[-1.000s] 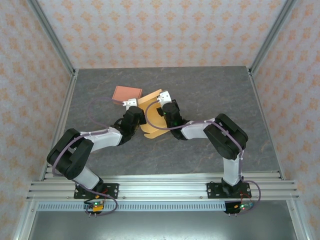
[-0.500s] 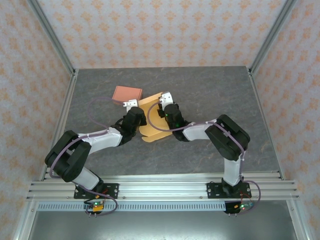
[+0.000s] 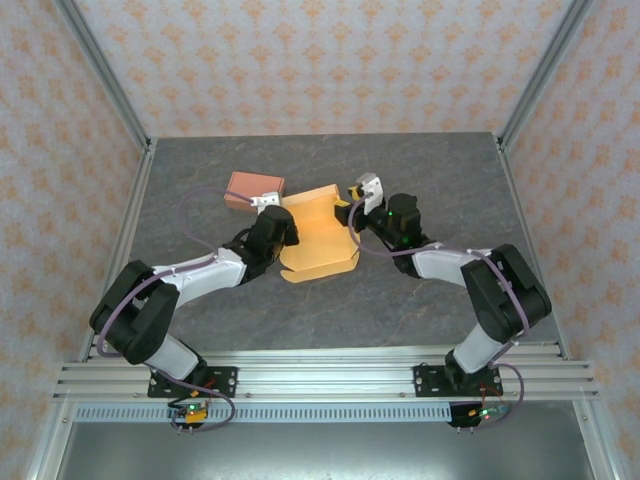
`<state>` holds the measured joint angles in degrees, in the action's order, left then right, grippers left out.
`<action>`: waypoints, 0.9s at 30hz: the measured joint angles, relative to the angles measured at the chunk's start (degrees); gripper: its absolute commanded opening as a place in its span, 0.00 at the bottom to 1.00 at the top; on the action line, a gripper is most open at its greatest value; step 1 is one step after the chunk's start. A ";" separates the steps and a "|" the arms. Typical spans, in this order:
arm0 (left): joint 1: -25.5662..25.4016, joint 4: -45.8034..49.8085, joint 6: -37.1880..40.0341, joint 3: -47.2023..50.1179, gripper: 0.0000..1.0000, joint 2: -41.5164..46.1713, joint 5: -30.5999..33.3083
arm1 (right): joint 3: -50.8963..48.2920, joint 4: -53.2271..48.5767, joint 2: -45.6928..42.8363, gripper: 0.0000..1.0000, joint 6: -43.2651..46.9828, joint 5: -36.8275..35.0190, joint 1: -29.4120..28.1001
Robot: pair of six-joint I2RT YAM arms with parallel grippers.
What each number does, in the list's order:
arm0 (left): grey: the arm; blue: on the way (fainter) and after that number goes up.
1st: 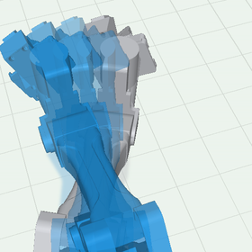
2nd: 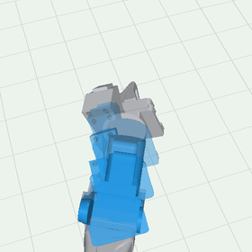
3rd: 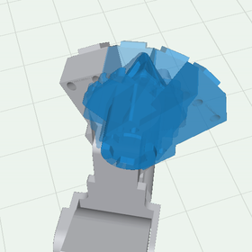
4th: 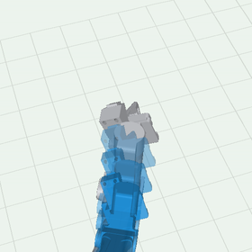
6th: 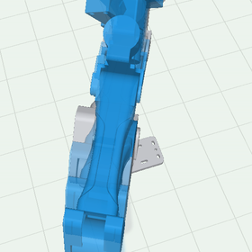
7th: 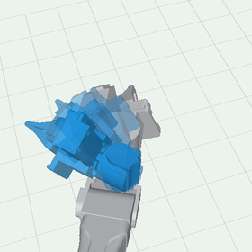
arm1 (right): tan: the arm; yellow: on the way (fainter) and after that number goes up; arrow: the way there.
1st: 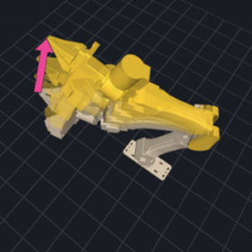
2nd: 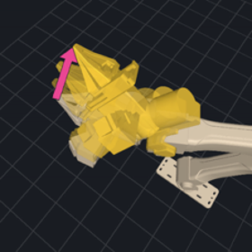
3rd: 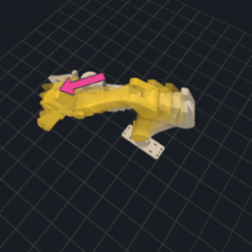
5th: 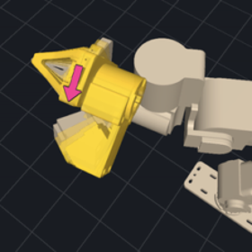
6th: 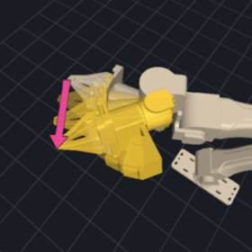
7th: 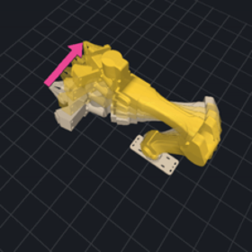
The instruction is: Fold the paper box
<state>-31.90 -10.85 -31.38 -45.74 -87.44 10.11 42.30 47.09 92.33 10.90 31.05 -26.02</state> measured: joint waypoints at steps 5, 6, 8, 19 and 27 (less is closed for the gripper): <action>0.31 0.68 -0.63 -0.44 0.00 -0.24 -0.70 | 0.22 -2.29 -1.97 0.56 0.17 7.04 1.92; 0.46 1.11 -0.68 -0.44 0.00 -0.44 -0.68 | 0.94 -4.44 -2.25 0.56 0.52 10.05 2.54; 0.70 1.60 -0.70 -0.52 0.00 -1.05 -0.68 | 2.97 -8.28 -2.82 0.57 1.64 15.54 3.87; 0.81 -2.80 9.68 0.33 0.00 -1.66 -3.91 | 26.23 -58.40 -4.66 0.66 32.96 26.75 6.82; 0.83 -6.75 18.73 1.22 0.00 -1.38 -7.78 | 30.16 -78.75 -2.71 0.68 48.70 24.59 7.43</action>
<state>-31.07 -17.61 -12.64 -44.51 -88.82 2.33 72.47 -31.66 89.62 59.59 55.64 -18.59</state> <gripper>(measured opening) 0.085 0.676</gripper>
